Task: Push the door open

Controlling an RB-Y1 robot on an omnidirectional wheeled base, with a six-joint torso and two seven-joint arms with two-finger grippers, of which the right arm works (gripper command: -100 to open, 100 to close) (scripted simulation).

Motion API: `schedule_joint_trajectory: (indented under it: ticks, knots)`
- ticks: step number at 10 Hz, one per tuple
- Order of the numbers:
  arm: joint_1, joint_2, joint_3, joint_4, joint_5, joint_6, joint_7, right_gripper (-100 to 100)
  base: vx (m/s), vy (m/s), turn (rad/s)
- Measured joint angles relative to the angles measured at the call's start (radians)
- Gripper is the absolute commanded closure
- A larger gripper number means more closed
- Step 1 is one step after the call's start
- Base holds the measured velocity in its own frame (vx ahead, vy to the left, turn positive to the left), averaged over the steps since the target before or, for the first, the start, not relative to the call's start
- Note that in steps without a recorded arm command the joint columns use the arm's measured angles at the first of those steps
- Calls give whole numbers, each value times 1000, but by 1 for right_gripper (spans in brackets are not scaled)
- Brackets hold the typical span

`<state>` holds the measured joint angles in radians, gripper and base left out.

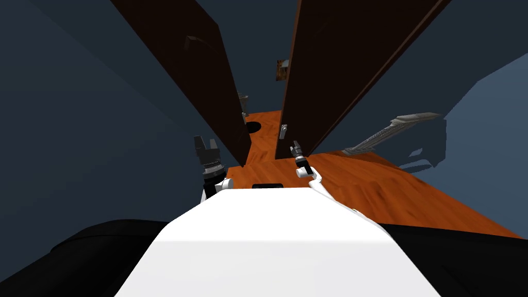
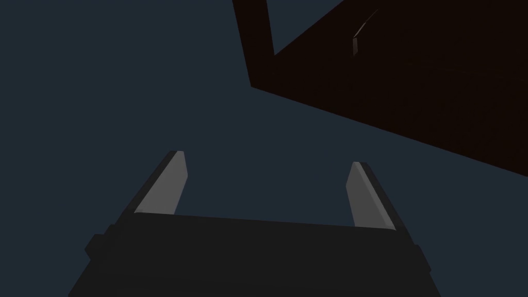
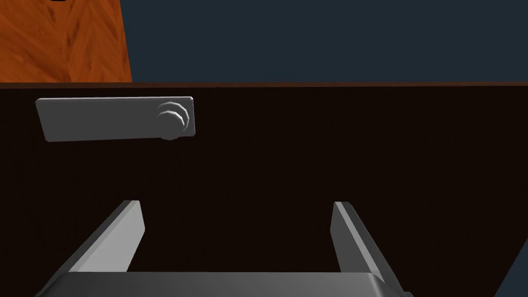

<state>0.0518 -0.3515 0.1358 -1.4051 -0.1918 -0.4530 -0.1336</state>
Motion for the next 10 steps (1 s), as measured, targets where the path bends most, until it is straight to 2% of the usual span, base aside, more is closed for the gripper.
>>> schedule_joint_trajectory:
  ticks: [1, 3, 6, 8, 10]
  knots:
    - [-9, -10, 2, 24, -6, -1, -6, -100, 71, -13, 92]
    - [-48, -30, 8, 95, -22, -6, -24, -100, 94, -27, 92]
    - [-80, -68, 17, 178, -47, -10, -53, -100, 87, -22, 65]
    - [-98, -78, 21, 222, -54, -17, -64, -100, 64, -12, 58]
    - [-124, -98, 26, 275, -67, -19, -80, -100, 86, -35, 66]
